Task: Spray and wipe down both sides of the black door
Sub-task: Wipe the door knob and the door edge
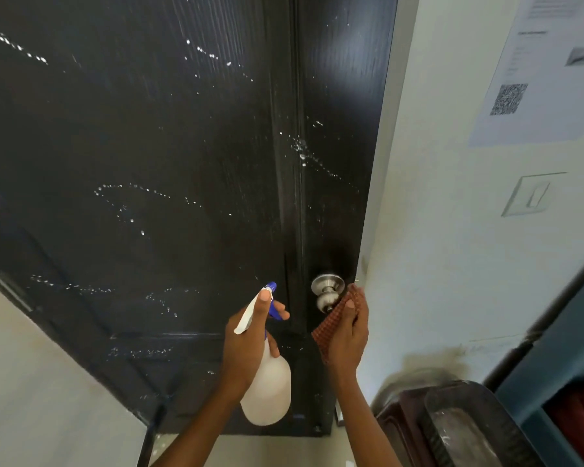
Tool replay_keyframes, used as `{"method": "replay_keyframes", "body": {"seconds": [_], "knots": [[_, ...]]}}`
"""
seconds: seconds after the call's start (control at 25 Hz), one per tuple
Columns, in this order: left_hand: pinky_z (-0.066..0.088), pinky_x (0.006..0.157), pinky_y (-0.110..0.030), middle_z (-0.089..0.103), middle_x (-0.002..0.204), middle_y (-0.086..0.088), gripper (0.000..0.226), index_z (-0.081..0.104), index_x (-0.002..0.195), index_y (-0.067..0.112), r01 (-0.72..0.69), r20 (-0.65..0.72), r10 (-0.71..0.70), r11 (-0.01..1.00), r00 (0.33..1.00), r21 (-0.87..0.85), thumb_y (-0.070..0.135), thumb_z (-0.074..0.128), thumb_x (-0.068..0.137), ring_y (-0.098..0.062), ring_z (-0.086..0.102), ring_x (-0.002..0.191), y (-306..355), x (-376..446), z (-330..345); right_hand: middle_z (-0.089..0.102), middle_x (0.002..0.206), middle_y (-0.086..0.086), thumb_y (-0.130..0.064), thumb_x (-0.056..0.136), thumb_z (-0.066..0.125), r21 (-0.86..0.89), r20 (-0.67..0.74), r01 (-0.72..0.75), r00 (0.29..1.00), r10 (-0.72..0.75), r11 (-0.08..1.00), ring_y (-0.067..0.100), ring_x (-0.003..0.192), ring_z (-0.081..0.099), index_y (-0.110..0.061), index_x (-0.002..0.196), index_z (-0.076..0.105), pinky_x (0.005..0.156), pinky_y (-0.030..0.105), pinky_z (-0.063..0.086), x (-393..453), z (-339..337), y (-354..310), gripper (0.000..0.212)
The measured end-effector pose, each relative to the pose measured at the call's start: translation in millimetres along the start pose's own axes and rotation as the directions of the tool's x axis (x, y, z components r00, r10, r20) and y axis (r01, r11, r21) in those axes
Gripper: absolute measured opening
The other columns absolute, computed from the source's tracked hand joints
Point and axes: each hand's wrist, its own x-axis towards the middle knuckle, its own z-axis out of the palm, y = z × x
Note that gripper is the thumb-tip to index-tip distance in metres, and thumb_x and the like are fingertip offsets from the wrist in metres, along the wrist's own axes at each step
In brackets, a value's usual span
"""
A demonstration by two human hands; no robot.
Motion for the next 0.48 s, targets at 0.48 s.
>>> {"method": "replay_keyframes", "body": {"seconds": [0.48], "knots": [[0.053,0.052,-0.03,0.076,0.091,-0.002,0.06,0.07,0.09,0.009,0.027,0.108,-0.03,0.999,0.994,0.031,0.061,0.041,0.086,-0.019,0.057,0.046,8.2,30.9,-11.3,0.032,0.167,-0.001,-0.042,0.108,0.04,-0.76,0.381,0.514,0.849,-0.367,0.398,0.025,0.158,0.019,-0.023,0.159,0.039,0.124,0.053,0.031,33.9,4.3,35.0,0.054]]}}
